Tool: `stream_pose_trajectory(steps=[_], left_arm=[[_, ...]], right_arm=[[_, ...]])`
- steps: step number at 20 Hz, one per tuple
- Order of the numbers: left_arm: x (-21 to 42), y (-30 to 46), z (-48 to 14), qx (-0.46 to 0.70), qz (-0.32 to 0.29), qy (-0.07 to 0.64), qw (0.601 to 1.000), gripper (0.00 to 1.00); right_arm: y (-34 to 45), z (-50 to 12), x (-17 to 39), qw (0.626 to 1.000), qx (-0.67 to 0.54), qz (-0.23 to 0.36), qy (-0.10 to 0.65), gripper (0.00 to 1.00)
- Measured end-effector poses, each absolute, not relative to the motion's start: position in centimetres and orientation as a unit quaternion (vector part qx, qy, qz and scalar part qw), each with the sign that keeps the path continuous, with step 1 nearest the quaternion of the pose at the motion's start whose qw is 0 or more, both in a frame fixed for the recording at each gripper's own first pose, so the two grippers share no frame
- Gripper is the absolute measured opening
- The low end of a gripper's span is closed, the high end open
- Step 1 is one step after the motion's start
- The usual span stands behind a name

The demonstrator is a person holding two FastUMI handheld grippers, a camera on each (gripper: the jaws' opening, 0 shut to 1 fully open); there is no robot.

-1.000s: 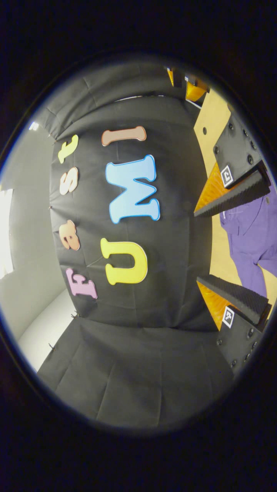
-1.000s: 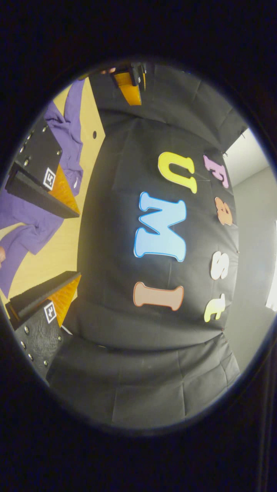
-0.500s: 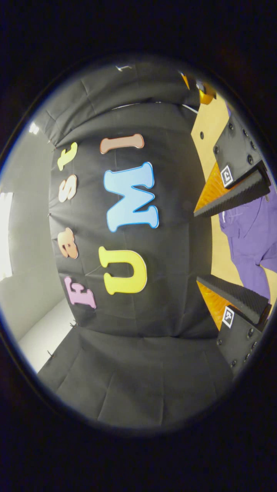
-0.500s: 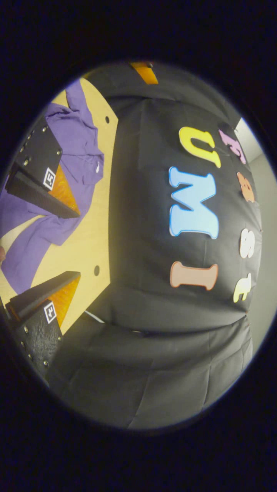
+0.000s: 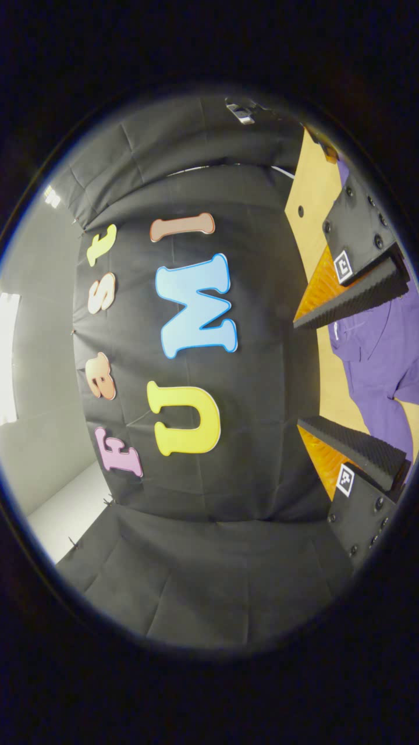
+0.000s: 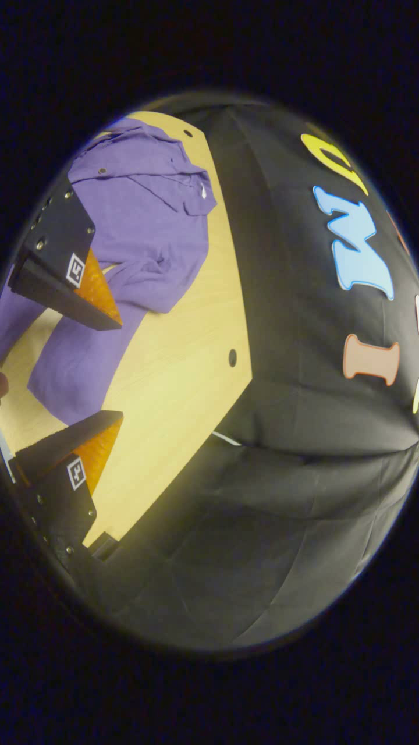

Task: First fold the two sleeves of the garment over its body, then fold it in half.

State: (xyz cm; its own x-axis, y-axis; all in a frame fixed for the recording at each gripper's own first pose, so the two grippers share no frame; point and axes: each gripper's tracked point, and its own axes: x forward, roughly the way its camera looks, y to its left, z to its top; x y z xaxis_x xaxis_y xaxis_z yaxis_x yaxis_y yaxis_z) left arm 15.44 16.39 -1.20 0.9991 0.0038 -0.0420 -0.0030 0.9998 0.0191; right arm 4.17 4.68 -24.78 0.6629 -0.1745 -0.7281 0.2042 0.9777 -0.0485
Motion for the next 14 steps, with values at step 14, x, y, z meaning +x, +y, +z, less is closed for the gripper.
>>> stream_pose_trajectory(steps=[14], left_arm=[[14.1,18.6,-2.7,0.005,0.02,0.041,0.999,0.94]], right_arm=[[1.6,-33.0,1.0,0.842,0.061,-0.158,0.511,0.91]])
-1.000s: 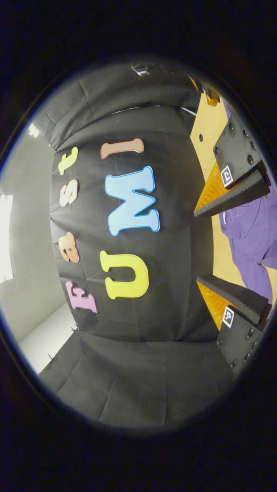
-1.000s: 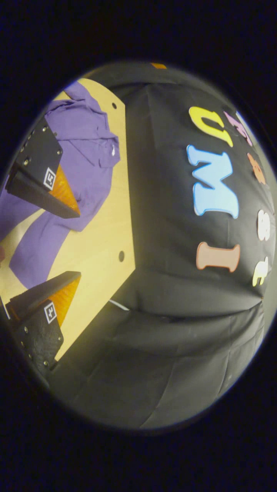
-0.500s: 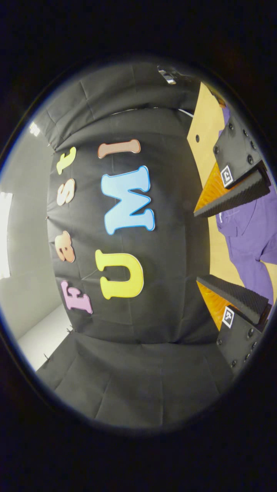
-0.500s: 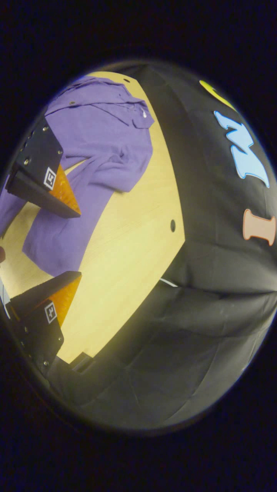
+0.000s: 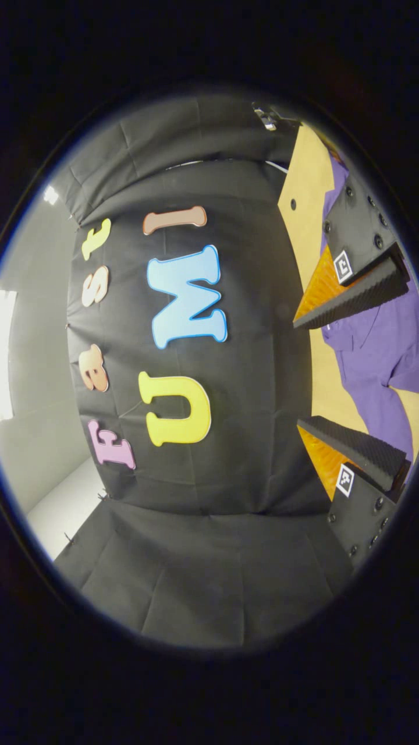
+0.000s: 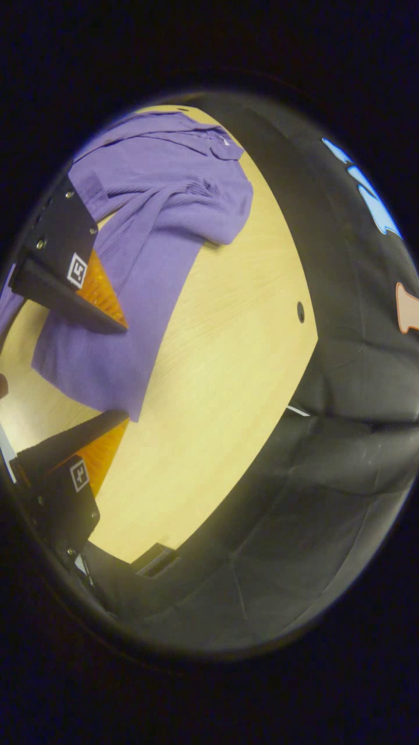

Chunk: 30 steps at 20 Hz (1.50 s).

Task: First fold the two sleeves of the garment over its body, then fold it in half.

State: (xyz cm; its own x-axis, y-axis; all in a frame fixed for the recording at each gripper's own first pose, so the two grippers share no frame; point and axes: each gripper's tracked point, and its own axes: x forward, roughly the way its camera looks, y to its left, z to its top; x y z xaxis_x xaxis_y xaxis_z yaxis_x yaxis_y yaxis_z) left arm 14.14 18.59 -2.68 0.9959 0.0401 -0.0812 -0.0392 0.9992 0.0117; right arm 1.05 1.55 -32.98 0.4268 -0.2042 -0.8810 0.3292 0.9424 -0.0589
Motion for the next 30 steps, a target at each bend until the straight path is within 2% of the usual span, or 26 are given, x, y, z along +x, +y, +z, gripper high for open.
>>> stream_pose_trajectory(steps=[3,5,6,7,8,10,11,12,13,15,20,30], left_arm=[[14.1,18.9,-2.8,0.001,0.024,0.041,0.999,0.94],[14.1,18.7,-3.3,-0.001,0.023,0.044,0.999,0.94],[14.1,18.7,-3.4,-0.002,0.023,0.044,0.999,0.94],[14.1,18.6,-3.4,-0.002,0.022,0.045,0.999,0.94],[14.1,18.6,-3.5,-0.001,0.021,0.045,0.999,0.94],[13.9,18.5,-3.5,0.003,0.019,0.045,0.999,0.94],[13.8,18.5,-3.6,0.005,0.019,0.044,0.999,0.96],[13.7,18.5,-3.5,0.007,0.018,0.044,0.999,0.94],[13.5,18.6,-3.5,0.008,0.017,0.043,0.999,0.94],[13.5,18.5,-3.6,0.01,0.015,0.043,0.999,0.94],[13.6,18.8,-3.2,0.02,0.01,0.038,0.999,0.94],[15.0,19.3,-5.5,-0.003,0.004,0.046,0.999,0.94]], right_arm=[[2.0,-33.3,0.7,0.838,0.106,-0.158,0.511,0.94],[1.9,-33.4,0.8,0.837,0.107,-0.154,0.514,0.89],[2.0,-33.4,0.9,0.838,0.107,-0.147,0.515,0.8],[2.1,-33.3,0.9,0.838,0.108,-0.147,0.515,0.76],[2.2,-33.3,0.9,0.838,0.106,-0.146,0.516,0.56],[2.3,-33.5,1.2,0.839,0.117,-0.149,0.511,0.56],[2.5,-33.4,1.1,0.837,0.128,-0.155,0.509,0.35],[2.5,-33.4,1.2,0.837,0.128,-0.15,0.51,0.14],[2.4,-32.7,1.2,0.842,0.128,-0.152,0.502,0.14],[2.6,-32.8,1.7,0.843,0.137,-0.144,0.5,0.05],[3.6,-29.8,3.4,0.858,0.208,-0.118,0.455,0.05],[10.0,-16.0,10.6,0.914,0.22,-0.012,0.341,0.05]])
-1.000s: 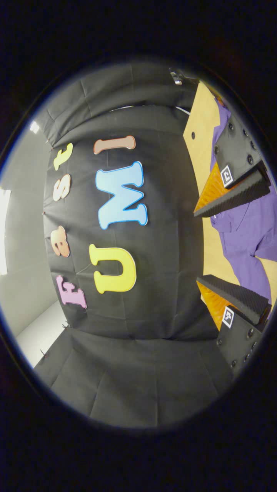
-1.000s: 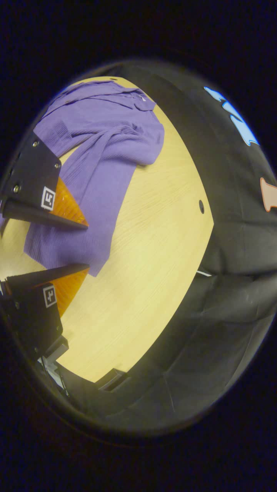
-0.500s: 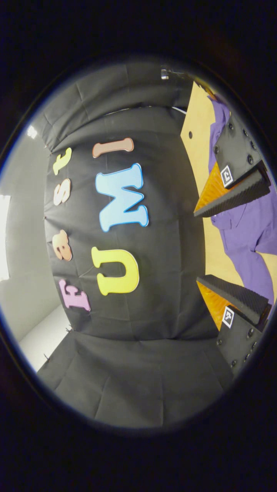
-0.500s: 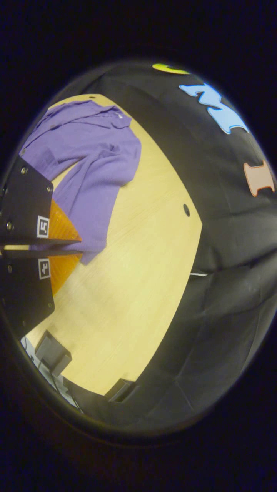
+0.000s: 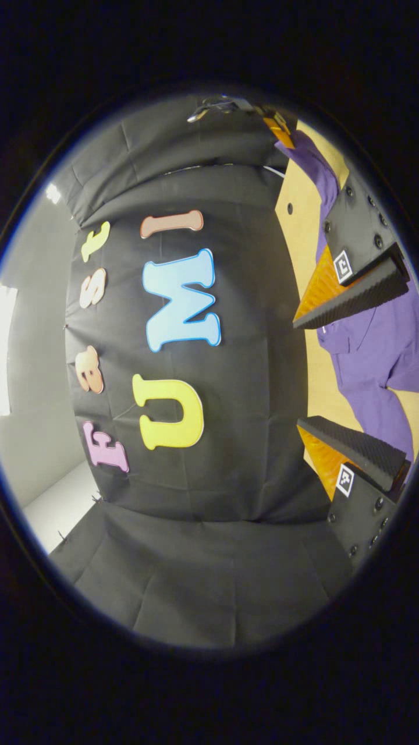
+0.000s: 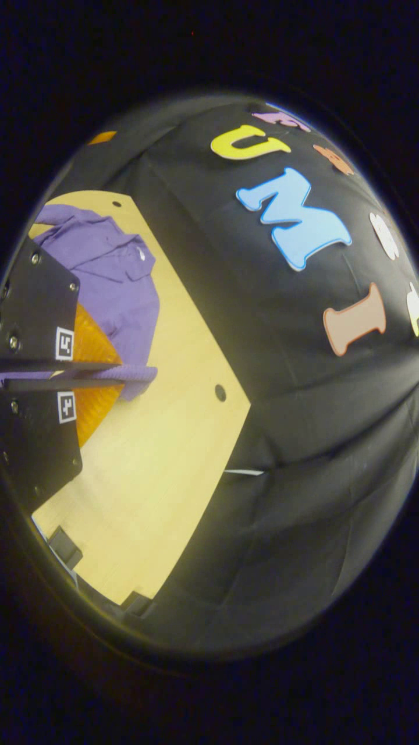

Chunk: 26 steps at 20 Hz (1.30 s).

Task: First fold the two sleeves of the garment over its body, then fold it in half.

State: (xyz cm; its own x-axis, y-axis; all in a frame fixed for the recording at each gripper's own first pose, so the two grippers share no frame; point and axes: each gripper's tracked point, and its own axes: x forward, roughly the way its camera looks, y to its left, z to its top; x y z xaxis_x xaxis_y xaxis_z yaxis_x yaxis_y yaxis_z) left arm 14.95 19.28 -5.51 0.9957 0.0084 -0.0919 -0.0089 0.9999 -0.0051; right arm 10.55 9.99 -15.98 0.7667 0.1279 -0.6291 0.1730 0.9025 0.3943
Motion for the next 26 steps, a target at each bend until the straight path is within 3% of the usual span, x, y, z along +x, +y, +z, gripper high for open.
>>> stream_pose_trajectory(steps=[7,12,18,26], left_arm=[[13.3,23.8,-7.0,-0.005,0.048,0.061,0.997,0.95],[10.1,27.7,-7.2,0.005,0.092,0.067,0.993,0.94],[6.7,31.7,-7.8,0.008,0.134,0.079,0.988,0.94],[3.2,35.7,-9.8,0.004,0.167,0.094,0.982,0.95]], right_arm=[[18.7,-8.4,15.8,0.932,0.212,0.09,0.279,0.05],[26.7,-7.4,16.8,0.928,0.186,0.166,0.277,0.05],[35.8,-9.8,17.0,0.908,0.169,0.227,0.308,0.05],[44.0,-16.4,16.3,0.889,0.082,0.267,0.362,0.05]])
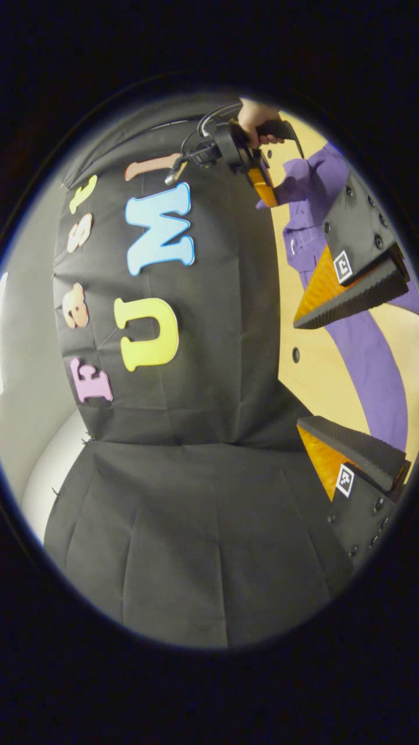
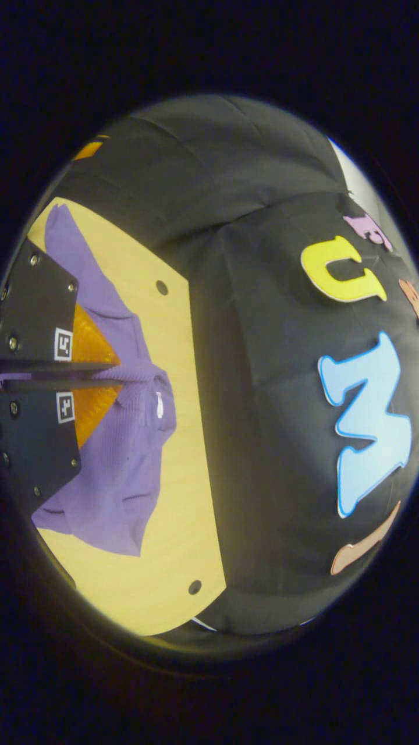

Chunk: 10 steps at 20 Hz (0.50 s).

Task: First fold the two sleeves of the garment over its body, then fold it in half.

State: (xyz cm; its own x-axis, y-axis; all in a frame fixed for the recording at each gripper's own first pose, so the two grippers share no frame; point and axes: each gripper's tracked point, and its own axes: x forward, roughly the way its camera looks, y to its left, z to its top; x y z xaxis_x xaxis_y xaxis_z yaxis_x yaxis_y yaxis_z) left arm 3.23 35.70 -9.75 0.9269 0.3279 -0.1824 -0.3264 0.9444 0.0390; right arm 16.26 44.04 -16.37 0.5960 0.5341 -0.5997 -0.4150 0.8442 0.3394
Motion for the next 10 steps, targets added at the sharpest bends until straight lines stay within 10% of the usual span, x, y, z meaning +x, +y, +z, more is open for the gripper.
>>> stream_pose_trajectory(steps=[10], left_arm=[[-0.1,39.3,-13.5,-0.014,0.202,0.113,0.973,0.94]], right_arm=[[50.5,-22.1,15.5,0.873,0.01,0.277,0.401,0.06]])
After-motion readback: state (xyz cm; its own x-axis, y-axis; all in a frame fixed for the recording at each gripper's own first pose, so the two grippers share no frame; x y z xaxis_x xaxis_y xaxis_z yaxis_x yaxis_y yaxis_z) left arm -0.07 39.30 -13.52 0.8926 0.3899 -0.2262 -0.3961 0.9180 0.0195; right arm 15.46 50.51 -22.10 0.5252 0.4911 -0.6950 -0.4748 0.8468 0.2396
